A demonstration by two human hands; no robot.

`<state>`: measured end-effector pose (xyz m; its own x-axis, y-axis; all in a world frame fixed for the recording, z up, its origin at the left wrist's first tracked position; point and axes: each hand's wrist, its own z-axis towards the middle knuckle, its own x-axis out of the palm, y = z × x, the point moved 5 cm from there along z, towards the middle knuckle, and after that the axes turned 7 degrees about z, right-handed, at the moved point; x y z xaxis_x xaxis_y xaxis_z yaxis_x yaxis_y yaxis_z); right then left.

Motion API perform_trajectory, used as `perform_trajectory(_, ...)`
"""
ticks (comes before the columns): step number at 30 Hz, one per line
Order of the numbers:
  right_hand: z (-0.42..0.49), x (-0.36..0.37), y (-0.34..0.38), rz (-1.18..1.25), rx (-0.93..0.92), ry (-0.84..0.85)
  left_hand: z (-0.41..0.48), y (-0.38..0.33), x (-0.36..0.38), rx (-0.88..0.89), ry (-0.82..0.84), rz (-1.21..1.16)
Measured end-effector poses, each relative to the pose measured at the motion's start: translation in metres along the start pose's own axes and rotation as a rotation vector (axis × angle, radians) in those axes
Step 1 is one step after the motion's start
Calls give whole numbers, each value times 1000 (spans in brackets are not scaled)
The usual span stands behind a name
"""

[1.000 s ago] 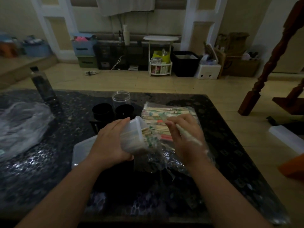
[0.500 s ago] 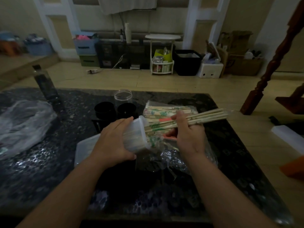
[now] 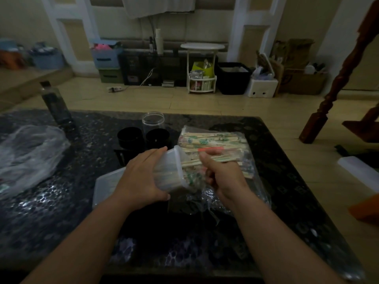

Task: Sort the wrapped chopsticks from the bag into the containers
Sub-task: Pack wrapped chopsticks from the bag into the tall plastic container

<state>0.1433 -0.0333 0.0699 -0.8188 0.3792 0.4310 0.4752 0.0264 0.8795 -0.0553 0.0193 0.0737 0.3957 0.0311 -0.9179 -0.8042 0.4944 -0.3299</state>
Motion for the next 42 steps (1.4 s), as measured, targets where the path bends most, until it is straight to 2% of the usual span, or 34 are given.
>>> perform_trajectory(3,7,-9,6,219,-101,-150,0,0,0,4,-11,2)
perform_trajectory(5,8,-10,5,108,-106,-140,0,-1,-1,9,-14,6)
perform_trajectory(7,5,-6,1,-115,-45,-52,0,-2,-1,8,-9,6)
perform_trajectory(8,3,-4,-1,-141,-8,-21,0,-3,-1,8,-9,6)
perform_trajectory(12,8,-9,2,125,-67,-100,-1,-4,-2,4,-11,8)
perform_trajectory(14,10,-10,3,148,-91,-128,-2,-5,-3,1,-9,6)
perform_trajectory(16,9,-4,0,-61,-106,-52,-2,-5,-3,0,-5,1)
perform_trajectory(19,10,1,-8,-585,-236,38,-2,-6,-3,-3,-2,-6)
perform_trajectory(20,10,0,-7,-648,-295,19,-2,-6,-3,-3,-3,-7)
perform_trajectory(24,8,-10,0,-589,-447,-145,-3,-5,-4,-7,-5,-17)
perform_trajectory(28,10,-1,-6,-711,-326,33,-2,-4,-4,-8,0,-13)
perform_trajectory(34,28,-24,-1,-530,-260,-83,-2,-3,-6,-14,-27,-15)
perform_trajectory(38,29,-38,9,-813,-215,-64,-1,-2,-8,-42,-44,-33)
perform_trajectory(42,23,-46,9,-1250,-34,44,-1,-1,-6,-44,-46,-32)
